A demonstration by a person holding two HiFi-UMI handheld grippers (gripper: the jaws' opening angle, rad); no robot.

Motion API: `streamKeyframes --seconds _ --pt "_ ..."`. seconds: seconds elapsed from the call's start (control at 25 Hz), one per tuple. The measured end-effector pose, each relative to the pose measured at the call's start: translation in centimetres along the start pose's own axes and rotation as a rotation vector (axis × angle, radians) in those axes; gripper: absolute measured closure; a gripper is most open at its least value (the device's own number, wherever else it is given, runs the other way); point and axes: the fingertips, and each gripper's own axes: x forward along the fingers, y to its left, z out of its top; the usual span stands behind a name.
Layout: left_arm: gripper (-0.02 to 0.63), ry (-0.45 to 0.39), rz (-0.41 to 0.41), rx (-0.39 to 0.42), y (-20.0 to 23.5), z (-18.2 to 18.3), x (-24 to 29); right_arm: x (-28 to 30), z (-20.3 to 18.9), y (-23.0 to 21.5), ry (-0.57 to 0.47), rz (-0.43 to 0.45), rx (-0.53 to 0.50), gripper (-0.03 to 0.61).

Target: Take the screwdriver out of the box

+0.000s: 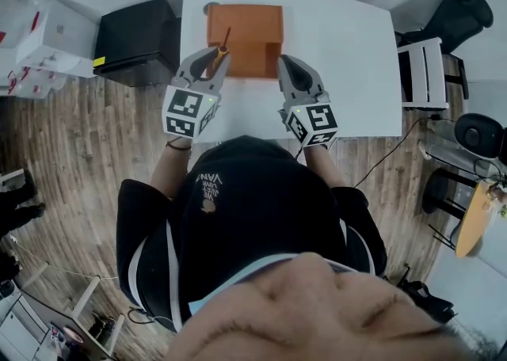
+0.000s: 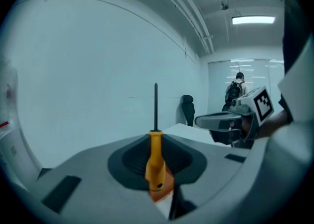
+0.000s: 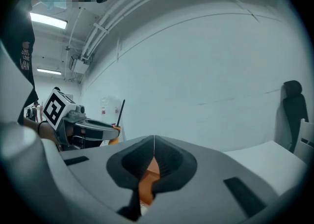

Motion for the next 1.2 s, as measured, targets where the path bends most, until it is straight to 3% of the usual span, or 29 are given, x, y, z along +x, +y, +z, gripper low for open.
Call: streamKeyframes --seconds 1.2 --pt "0.537 0.018 0.006 -0.038 -0.4 -2.3 -1.8 0.3 -1.1 1.8 0.055 0.017 -0.031 0.566"
